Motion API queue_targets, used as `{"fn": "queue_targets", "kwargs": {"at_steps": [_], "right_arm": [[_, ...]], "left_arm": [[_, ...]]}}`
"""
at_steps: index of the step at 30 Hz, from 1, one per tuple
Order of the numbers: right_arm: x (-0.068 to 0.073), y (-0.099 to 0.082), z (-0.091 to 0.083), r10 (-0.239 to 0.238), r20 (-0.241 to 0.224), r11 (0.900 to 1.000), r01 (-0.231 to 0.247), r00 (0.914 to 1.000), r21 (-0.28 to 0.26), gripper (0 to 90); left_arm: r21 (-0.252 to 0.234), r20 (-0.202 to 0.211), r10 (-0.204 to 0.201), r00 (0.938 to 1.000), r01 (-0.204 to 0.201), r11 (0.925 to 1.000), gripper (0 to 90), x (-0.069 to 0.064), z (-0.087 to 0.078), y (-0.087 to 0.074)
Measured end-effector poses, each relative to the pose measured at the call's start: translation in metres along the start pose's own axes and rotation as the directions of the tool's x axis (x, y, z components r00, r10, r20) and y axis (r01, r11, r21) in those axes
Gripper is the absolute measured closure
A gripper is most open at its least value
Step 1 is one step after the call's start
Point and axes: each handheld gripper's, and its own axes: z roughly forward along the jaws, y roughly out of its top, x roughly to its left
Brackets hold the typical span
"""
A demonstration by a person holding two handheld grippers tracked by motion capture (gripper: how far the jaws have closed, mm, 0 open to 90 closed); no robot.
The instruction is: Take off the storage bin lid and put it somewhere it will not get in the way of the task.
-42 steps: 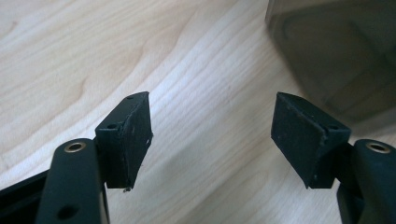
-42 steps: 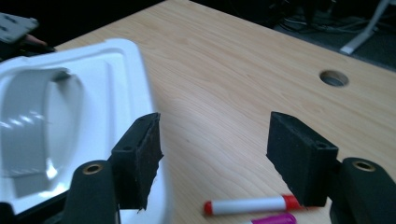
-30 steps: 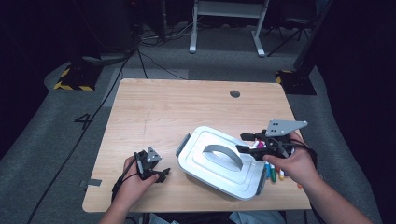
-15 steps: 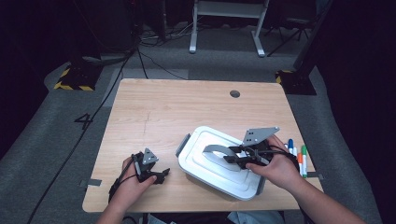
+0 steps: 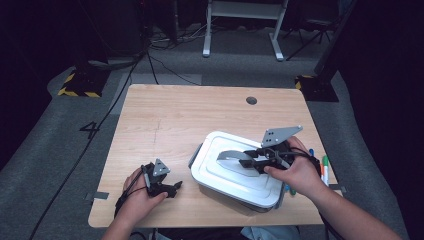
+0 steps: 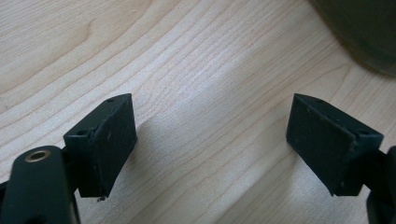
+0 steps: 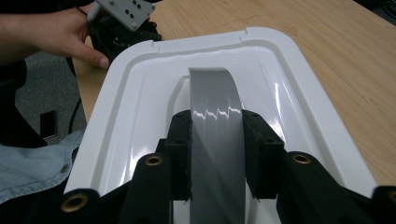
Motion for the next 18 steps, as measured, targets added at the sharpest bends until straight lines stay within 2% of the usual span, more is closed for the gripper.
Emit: {"fn": "queue_targets", "kwargs": {"at_steps": [7, 9, 18], "right_arm": [[-0.025, 0.025, -0.012, 0.020, 0.016, 0.9982, -0.019, 0.9997, -0.057, 67.2], [-0.035, 0.033, -0.011, 0.019, 0.038, 0.9975, -0.017, 0.9991, -0.069, 67.2], [-0.090, 0.047, 0.015, 0.061, 0.130, 0.9953, -0.051, 0.9897, -0.083, 67.3]], "left_arm": [[0.003, 0.005, 0.012, 0.9999, -0.012, 0.9999, 15.4, 0.000, -0.001, -0.001], [0.002, 0.007, 0.010, 0.9999, -0.010, 0.9999, 15.4, 0.000, -0.001, -0.001], [0.002, 0.009, 0.008, 0.9999, -0.008, 1.0000, 15.3, 0.000, -0.001, -0.001]]}}
